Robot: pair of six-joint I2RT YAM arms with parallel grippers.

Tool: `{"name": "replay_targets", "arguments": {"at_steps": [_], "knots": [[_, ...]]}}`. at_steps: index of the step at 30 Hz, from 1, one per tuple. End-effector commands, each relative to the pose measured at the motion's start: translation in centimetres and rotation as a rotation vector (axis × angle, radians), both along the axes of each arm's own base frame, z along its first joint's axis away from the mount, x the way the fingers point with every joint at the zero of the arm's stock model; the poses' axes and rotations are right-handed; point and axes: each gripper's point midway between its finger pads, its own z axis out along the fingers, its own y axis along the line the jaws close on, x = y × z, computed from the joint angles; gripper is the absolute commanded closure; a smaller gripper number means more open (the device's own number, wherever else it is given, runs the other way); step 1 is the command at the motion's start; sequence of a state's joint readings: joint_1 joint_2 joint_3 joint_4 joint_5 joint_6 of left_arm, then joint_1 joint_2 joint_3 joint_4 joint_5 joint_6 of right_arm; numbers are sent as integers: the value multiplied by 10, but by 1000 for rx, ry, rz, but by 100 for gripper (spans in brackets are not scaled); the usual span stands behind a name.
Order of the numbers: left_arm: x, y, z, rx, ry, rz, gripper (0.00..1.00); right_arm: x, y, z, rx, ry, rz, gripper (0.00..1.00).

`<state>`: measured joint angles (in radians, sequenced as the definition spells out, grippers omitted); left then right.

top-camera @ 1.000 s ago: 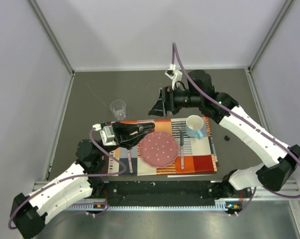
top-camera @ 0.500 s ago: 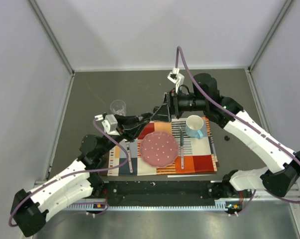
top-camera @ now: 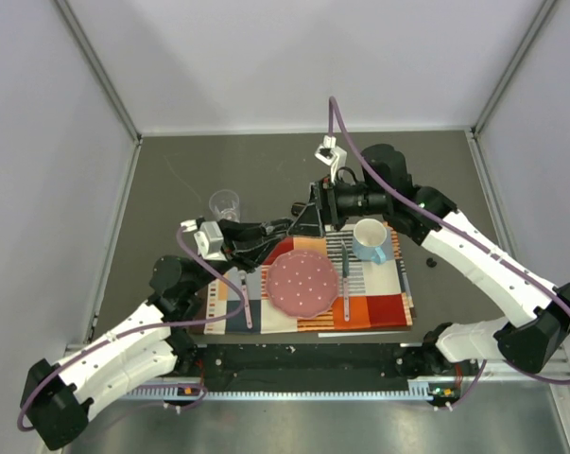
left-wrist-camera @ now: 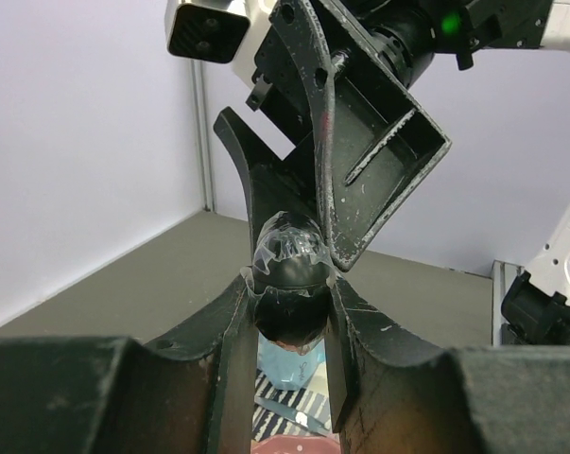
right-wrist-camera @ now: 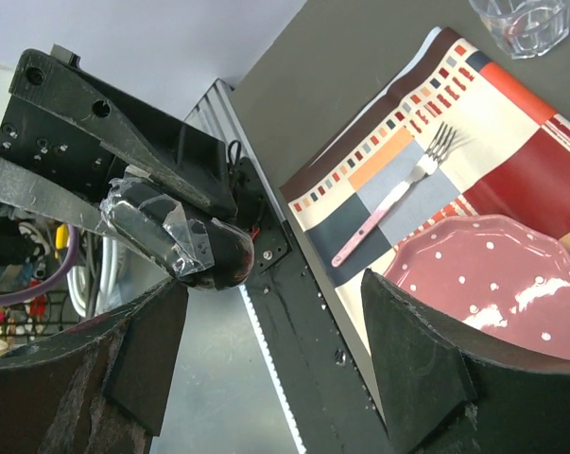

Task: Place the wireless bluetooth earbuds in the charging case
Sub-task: Open the charging case.

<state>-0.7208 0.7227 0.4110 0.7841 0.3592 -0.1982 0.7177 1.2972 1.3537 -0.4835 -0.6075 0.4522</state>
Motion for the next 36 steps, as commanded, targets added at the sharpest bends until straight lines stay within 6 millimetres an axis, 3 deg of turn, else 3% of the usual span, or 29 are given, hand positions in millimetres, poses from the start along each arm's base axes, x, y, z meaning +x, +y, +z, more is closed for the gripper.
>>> {"name": "replay_targets", "arguments": {"at_steps": [1, 7, 36], "knots": [[-43, -5, 29, -5, -192, -169, 100, 18, 2, 19, 34, -80, -39, 27], [-48, -8, 18, 45, -224, -187, 100, 17, 0, 28, 56, -91, -29, 27], [-52, -12, 9, 72, -224, -230, 100, 17, 5, 28, 77, -54, -8, 27]]}}
